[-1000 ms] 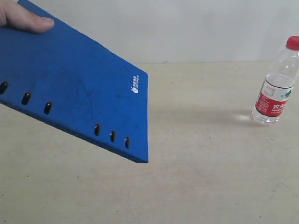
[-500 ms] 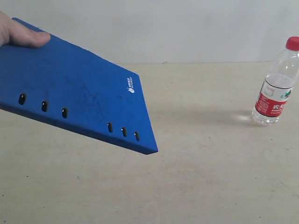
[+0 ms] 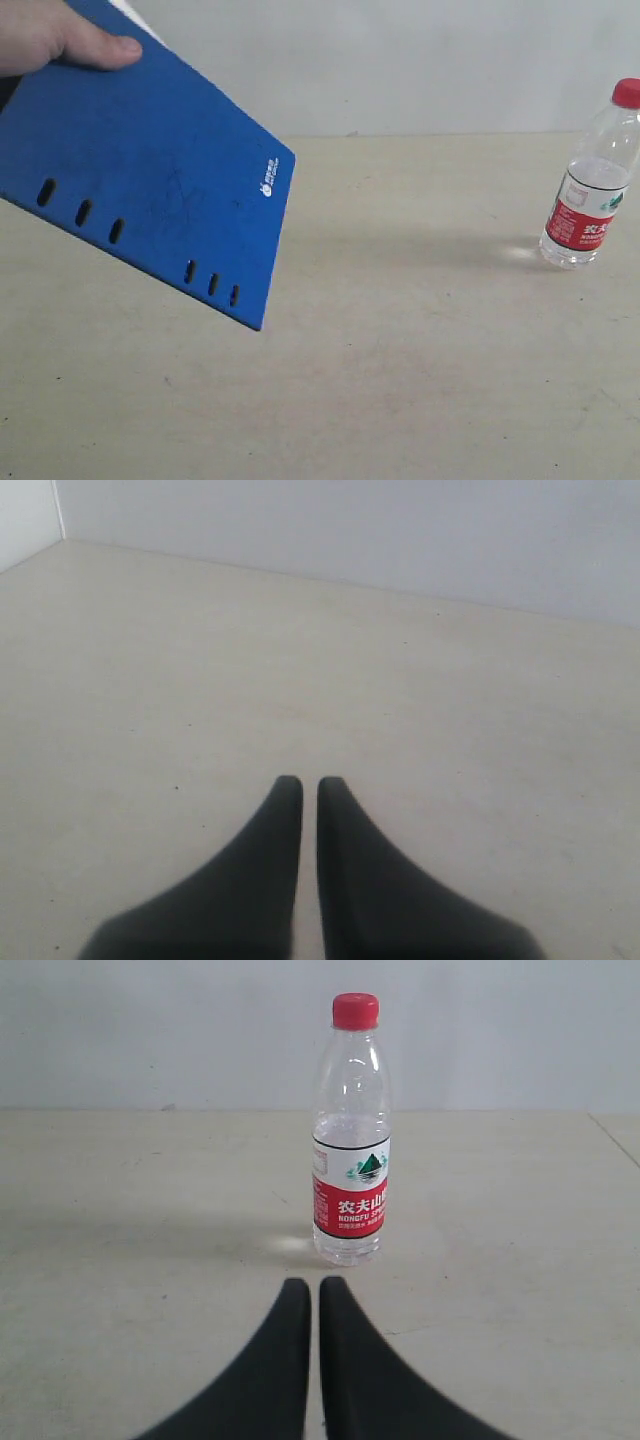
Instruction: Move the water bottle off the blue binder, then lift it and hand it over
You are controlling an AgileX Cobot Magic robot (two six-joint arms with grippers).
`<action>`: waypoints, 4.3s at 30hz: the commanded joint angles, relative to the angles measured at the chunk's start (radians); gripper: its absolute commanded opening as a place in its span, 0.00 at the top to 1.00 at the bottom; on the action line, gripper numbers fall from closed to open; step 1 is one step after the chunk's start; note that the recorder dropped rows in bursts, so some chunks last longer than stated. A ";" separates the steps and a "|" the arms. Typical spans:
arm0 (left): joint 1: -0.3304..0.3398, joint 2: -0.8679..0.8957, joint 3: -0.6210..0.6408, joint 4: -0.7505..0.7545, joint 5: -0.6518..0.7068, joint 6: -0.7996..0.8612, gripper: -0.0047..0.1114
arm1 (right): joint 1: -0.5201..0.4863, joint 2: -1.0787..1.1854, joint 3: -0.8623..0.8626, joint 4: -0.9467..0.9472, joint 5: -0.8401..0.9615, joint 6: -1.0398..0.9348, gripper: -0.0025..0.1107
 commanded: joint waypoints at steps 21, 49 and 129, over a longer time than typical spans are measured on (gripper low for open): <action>0.002 -0.003 0.004 0.000 -0.006 0.004 0.91 | 0.003 -0.004 0.166 0.692 -0.441 -0.670 0.97; 0.002 -0.003 0.004 0.000 -0.006 0.004 0.91 | 0.003 -0.004 0.166 0.114 -0.101 -0.075 0.97; 0.060 -0.003 0.004 -0.058 -0.004 0.049 0.91 | 0.025 -0.004 0.166 0.118 -0.112 -0.051 0.97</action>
